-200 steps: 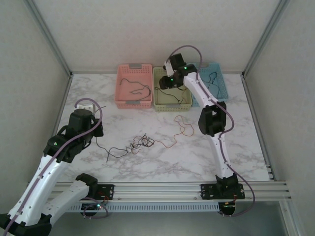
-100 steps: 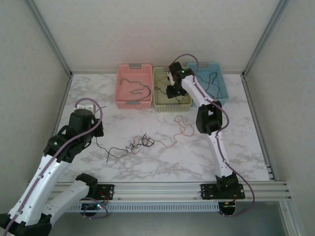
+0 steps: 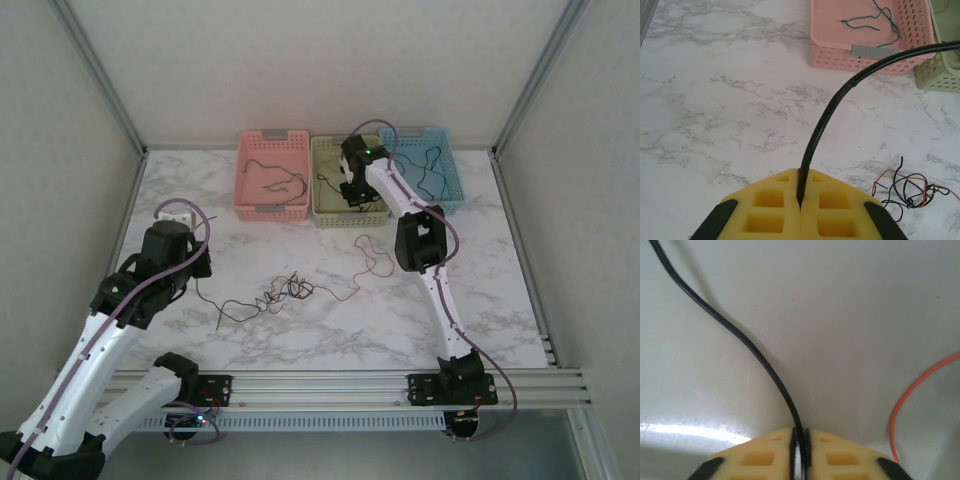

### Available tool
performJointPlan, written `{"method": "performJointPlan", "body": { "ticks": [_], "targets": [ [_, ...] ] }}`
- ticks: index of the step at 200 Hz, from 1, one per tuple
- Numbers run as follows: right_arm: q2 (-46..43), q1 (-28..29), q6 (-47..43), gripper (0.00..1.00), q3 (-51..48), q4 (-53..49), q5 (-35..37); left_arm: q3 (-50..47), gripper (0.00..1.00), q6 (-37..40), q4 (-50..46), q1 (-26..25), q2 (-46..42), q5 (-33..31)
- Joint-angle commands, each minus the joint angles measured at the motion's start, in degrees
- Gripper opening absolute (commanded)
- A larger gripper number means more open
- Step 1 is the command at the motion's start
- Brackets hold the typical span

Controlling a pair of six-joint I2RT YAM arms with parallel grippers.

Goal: Untangle the cables

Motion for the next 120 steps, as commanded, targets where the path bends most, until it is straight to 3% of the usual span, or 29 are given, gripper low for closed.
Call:
{"method": "performJointPlan", "body": {
  "ticks": [1,17,57,120],
  "targets": [
    [-0.9,0.5,-0.1,0.06,2.2,-1.4,-0.2,-0.6,0.00,0.7,0.5,-0.1,0.0,0.7],
    [-3.6,0.6,0.7,0.00,2.4,-0.8,-0.8,-0.6,0.00,0.7,0.5,-0.1,0.0,0.7],
    [-13.8,0.7,3.2,0.00,0.8,2.7,-2.5,-0.6,0.00,0.6,0.4,-0.1,0.0,0.5],
    [-25.6,-4.3,6.5,0.00,-5.8,5.6,4.2,-0.6,0.00,0.6,0.5,-0.1,-0.3,0.7]
  ]
}}
